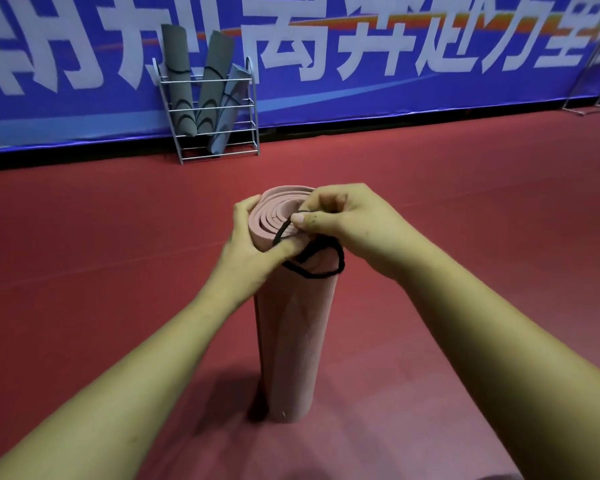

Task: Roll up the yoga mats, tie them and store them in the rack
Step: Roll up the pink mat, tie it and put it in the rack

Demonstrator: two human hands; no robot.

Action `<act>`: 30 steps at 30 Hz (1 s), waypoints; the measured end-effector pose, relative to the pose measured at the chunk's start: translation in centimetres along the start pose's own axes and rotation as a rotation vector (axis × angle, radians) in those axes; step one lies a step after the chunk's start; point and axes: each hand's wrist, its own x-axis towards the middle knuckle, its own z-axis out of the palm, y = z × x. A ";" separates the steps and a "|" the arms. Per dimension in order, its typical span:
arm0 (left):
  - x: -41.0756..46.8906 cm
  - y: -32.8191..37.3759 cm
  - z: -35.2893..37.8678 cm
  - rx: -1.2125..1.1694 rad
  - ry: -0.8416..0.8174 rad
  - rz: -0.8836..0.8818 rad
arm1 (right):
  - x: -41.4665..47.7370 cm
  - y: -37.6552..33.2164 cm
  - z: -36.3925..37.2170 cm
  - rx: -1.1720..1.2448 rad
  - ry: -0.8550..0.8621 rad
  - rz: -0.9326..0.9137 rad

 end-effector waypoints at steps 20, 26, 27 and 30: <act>0.2 -1.2 -0.9 -0.109 -0.038 0.057 | 0.7 4.4 -4.8 0.213 0.228 0.066; -0.8 -0.9 -0.5 -0.108 -0.047 0.119 | 5.0 4.8 -3.7 -0.146 0.250 -0.063; -0.9 -0.8 -0.2 -0.087 -0.066 0.136 | 5.8 4.5 -3.5 -0.145 0.216 -0.069; -0.9 -0.7 0.0 -0.095 -0.116 0.133 | 8.0 3.8 -3.2 -0.163 0.075 -0.019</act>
